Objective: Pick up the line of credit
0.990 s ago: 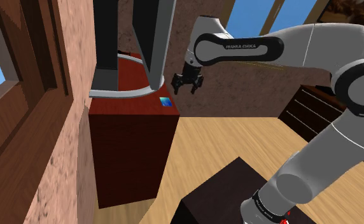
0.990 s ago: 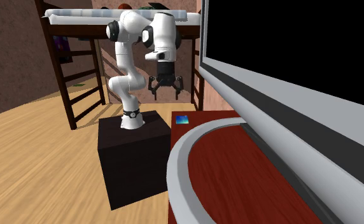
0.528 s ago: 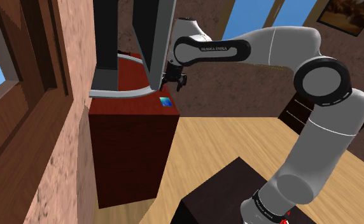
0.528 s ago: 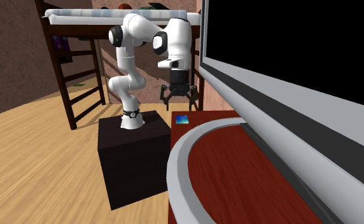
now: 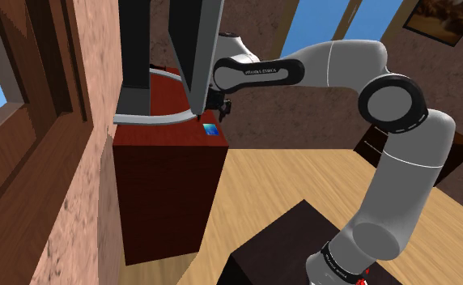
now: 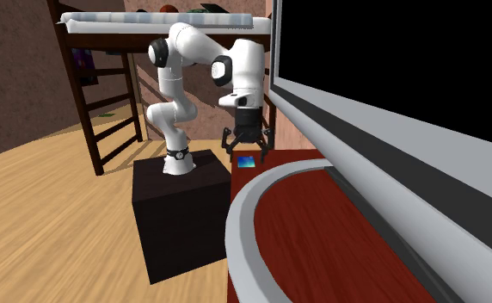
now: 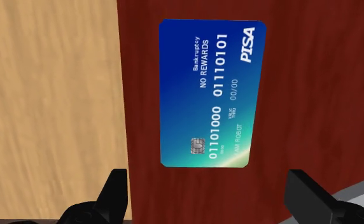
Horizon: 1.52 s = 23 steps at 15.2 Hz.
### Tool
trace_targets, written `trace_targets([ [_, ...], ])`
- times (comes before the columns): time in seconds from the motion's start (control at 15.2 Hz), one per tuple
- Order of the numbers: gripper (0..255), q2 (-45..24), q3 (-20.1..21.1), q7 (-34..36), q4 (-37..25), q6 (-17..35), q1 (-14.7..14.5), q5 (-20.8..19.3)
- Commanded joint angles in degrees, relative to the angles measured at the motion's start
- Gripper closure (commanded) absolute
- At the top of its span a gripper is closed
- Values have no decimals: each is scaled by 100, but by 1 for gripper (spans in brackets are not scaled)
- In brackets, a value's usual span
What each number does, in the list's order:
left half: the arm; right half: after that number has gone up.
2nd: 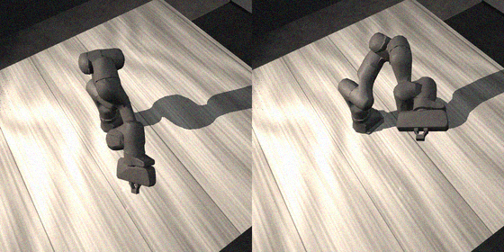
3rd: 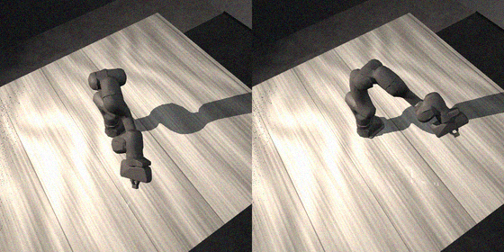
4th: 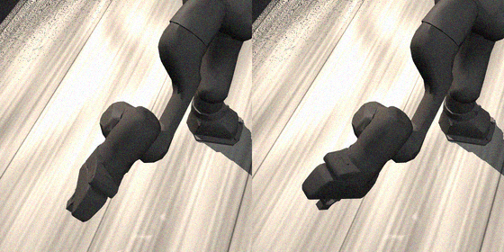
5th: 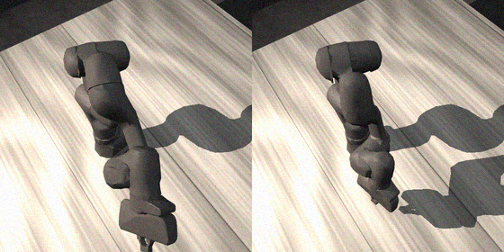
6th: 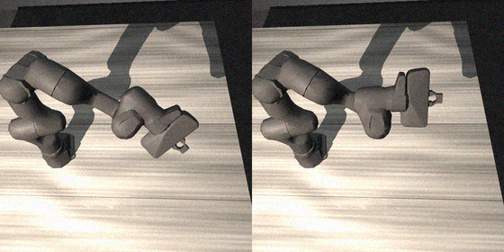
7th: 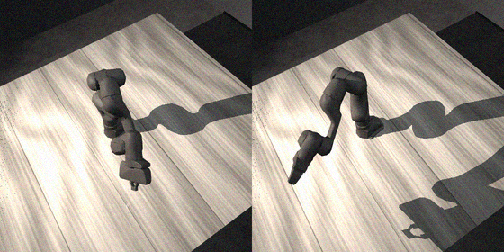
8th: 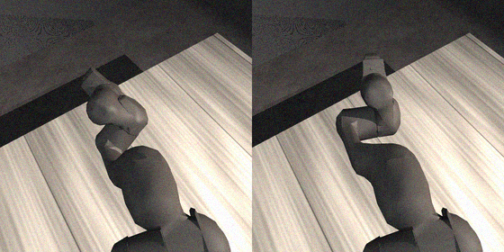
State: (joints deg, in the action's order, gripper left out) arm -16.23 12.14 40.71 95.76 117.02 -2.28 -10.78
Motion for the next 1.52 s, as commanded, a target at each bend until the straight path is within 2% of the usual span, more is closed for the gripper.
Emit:
trace_targets([
  [0.0, 0, -21, -5, 22, 109, 131, 2, -15],
  [0.07, 0, -21, -5, 22, 110, 131, 2, -15],
  [0.13, 255, -12, -6, 20, 125, 139, 5, -13],
  [0.73, 255, -21, -5, 22, 109, 131, 2, -15],
  [1.45, 255, 116, 22, -98, -550, -655, -8, 69],
])
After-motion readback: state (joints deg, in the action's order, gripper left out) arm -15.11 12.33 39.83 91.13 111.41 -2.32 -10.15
